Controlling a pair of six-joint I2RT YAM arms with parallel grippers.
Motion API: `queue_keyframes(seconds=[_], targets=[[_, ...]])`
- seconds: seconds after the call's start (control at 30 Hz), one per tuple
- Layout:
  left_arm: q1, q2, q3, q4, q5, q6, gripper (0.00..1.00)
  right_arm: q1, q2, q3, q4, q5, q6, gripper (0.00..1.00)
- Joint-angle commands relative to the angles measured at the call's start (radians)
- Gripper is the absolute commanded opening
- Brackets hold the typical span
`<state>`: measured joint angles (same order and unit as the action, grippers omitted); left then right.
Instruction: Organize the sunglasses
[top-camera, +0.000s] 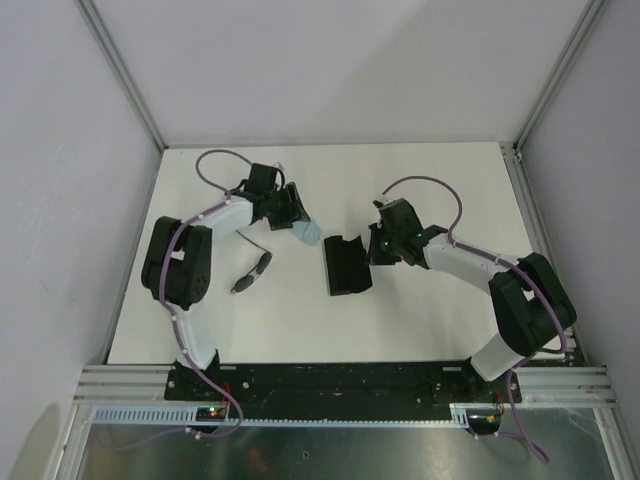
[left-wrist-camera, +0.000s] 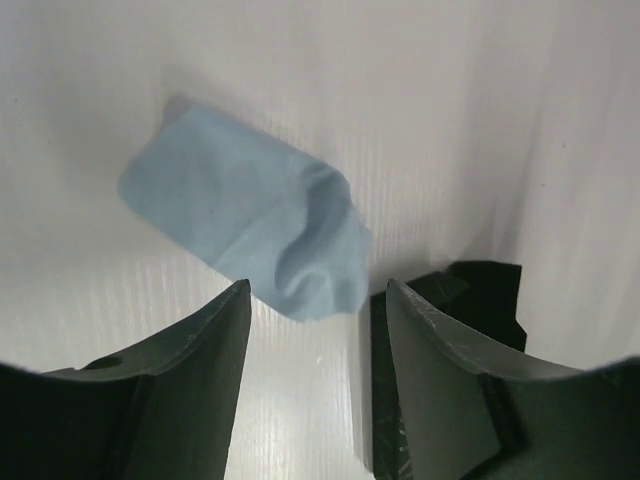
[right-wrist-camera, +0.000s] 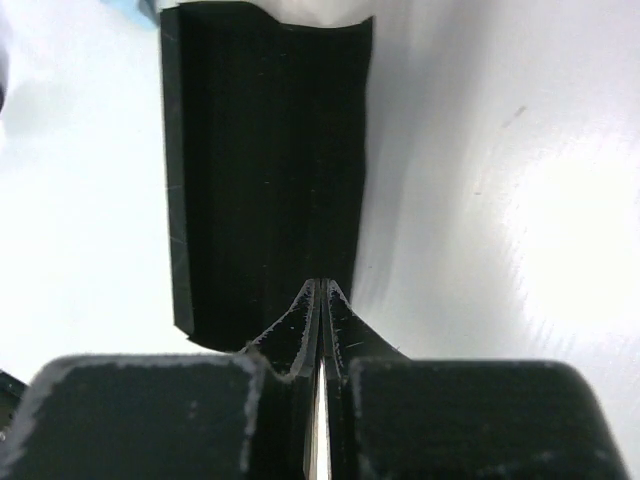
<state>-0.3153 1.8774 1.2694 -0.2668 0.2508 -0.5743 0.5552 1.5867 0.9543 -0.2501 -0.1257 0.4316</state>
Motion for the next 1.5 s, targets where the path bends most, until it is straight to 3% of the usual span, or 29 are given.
queue_keyframes(seconds=[0.0,0.2,0.37,0.5,0.57,0.77,1.13,1.33,1.47], targets=[[0.007,0.070,0.078,-0.007,-0.024,0.023,0.60,0.040,0.000,0.047,-0.002,-0.018,-0.007,0.00],[0.024,0.157,0.139,-0.030,-0.039,0.035,0.54,0.063,0.096,0.064,0.045,-0.032,0.009,0.00],[0.036,0.228,0.196,-0.052,-0.019,0.042,0.33,0.035,0.190,0.083,0.063,-0.024,0.007,0.00],[0.039,0.267,0.235,-0.063,0.002,0.044,0.07,-0.027,0.239,0.093,0.074,-0.038,-0.013,0.00],[0.038,0.273,0.243,-0.064,0.010,0.046,0.02,-0.061,0.256,0.103,0.073,-0.044,-0.028,0.00],[0.013,0.240,0.198,-0.064,0.035,0.051,0.00,-0.170,0.308,0.161,0.030,-0.037,-0.090,0.00],[-0.054,0.058,-0.073,-0.053,0.006,0.042,0.00,-0.292,0.317,0.319,-0.086,-0.001,-0.119,0.00],[-0.136,-0.058,-0.214,-0.024,-0.024,0.003,0.00,-0.278,0.180,0.365,-0.163,0.009,-0.152,0.19],[-0.185,-0.191,-0.257,-0.024,-0.024,-0.022,0.00,-0.211,0.078,0.361,-0.233,0.052,-0.172,0.23]])
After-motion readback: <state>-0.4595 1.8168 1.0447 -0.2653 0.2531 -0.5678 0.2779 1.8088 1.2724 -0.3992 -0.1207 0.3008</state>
